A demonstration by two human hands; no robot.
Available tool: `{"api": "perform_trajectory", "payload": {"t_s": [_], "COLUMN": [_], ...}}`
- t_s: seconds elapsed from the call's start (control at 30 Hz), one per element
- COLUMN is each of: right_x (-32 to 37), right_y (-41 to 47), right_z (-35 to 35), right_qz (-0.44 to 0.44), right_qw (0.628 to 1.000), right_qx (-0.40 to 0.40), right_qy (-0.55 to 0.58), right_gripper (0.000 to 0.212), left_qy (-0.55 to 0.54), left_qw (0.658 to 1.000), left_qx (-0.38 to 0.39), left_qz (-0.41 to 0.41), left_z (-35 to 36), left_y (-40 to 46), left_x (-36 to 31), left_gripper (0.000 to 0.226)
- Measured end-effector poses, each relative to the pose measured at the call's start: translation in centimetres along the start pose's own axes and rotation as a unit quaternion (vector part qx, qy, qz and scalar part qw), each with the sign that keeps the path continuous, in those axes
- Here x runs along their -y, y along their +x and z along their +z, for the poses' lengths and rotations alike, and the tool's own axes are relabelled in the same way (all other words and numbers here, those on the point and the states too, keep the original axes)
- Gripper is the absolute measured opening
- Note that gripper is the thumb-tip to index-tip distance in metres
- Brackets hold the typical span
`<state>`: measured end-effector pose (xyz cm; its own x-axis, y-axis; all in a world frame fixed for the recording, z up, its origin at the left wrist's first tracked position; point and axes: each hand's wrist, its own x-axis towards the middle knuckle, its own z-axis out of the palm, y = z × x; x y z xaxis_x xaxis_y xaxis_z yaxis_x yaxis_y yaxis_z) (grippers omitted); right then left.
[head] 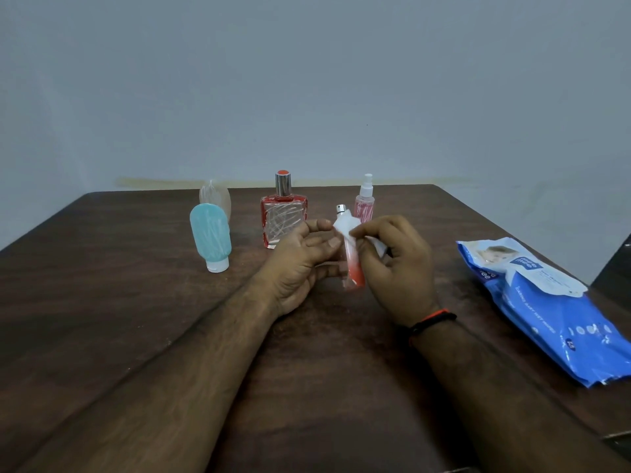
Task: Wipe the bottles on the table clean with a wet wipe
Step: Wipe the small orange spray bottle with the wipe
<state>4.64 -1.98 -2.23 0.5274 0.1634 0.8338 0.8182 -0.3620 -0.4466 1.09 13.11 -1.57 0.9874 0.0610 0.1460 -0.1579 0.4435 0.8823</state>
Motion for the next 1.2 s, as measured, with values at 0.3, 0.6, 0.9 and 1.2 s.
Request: {"api": "perform_trajectory", "payload": {"t_s": [0.3,0.6,0.9,1.2], "right_x": [0.15,-0.01,-0.18,-0.08], "right_y": [-0.53,0.00,-0.15,-0.42], "right_z": [0.54,0.13,0.27,0.39], "right_qz": [-0.006,-0.020,-0.009,0.025], "right_qw": [0.995,1.000,0.999,0.996], "right_qx": [0.094,-0.002,0.027,0.083], "right_qy": [-0.009,-0.010,-0.023,-0.024], "right_gripper": [0.006,0.013,0.012,0.009], "left_qy": [-0.001,0.044,0.035,0.021], "left_qw": [0.995,0.998,0.997,0.999], "left_qx": [-0.088,-0.021,-0.047,-0.019], "left_qz": [0.045,0.030,0.042,0.036], "left_z": [-0.45,-0.59,-0.63,-0.83], "left_y": [0.55,0.18,0.34,0.22], "left_x": [-0.13,0.13,-0.14,-0.48], "left_gripper": [0.028,0.042,0.037,0.040]}}
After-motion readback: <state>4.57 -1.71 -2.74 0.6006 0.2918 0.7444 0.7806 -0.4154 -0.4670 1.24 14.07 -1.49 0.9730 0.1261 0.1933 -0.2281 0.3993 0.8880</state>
